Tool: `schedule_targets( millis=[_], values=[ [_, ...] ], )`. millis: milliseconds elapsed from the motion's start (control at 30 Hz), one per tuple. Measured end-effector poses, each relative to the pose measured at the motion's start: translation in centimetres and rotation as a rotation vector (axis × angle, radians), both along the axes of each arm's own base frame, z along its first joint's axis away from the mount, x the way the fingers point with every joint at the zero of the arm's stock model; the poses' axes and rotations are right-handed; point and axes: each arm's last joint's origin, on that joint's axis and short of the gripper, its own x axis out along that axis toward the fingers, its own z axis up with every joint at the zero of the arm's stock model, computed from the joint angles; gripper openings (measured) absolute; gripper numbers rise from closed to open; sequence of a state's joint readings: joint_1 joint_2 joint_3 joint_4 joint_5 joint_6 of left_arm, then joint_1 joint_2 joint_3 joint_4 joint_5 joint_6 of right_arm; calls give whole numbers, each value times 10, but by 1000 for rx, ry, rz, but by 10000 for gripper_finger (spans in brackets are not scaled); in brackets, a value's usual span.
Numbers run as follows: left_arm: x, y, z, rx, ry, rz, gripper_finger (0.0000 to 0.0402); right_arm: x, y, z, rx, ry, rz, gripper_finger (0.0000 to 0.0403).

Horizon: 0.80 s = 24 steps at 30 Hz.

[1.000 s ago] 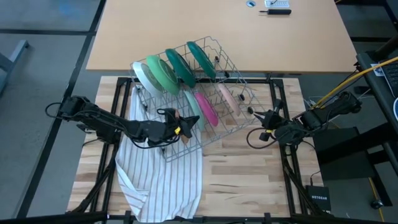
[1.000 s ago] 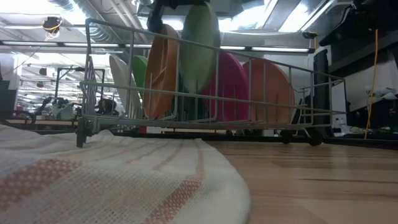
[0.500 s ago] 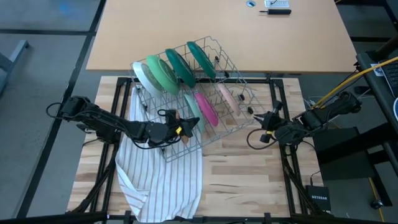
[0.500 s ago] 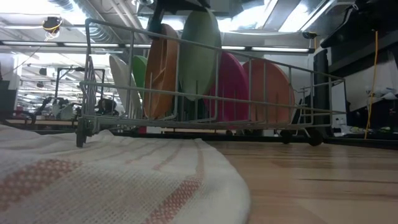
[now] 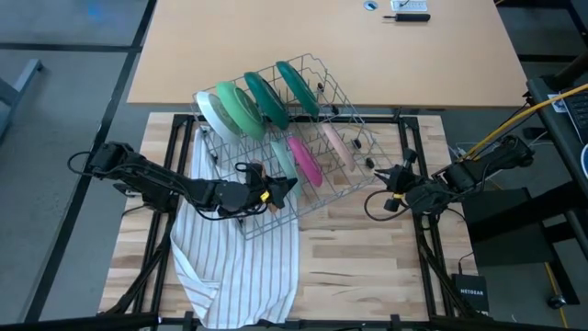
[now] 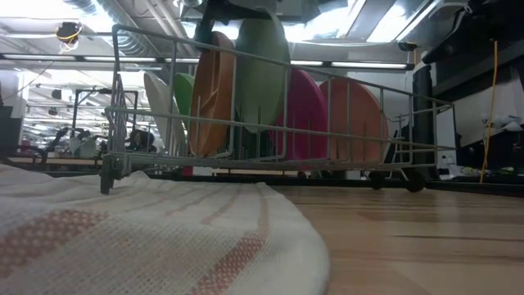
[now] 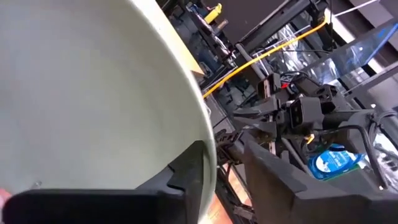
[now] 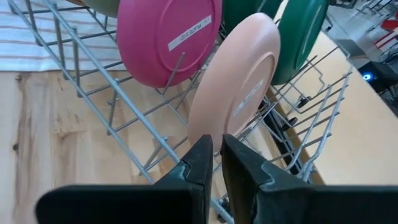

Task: Sort dishes
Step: Put the light green plate in the dish rack

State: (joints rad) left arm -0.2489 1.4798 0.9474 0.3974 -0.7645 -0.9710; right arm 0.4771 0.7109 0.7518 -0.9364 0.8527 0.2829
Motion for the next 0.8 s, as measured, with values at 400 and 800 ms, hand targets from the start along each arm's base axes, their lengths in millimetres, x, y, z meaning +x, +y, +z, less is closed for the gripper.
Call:
schedule_targets(
  millis=[400,800],
  values=[
    [-1,-3,-6,-118,20,-86,106,0,1,-1,37,18,33,39],
    [-4,-5,-15,-237,94,-165,86,0,1,-1,42,22,38,39]
  ],
)
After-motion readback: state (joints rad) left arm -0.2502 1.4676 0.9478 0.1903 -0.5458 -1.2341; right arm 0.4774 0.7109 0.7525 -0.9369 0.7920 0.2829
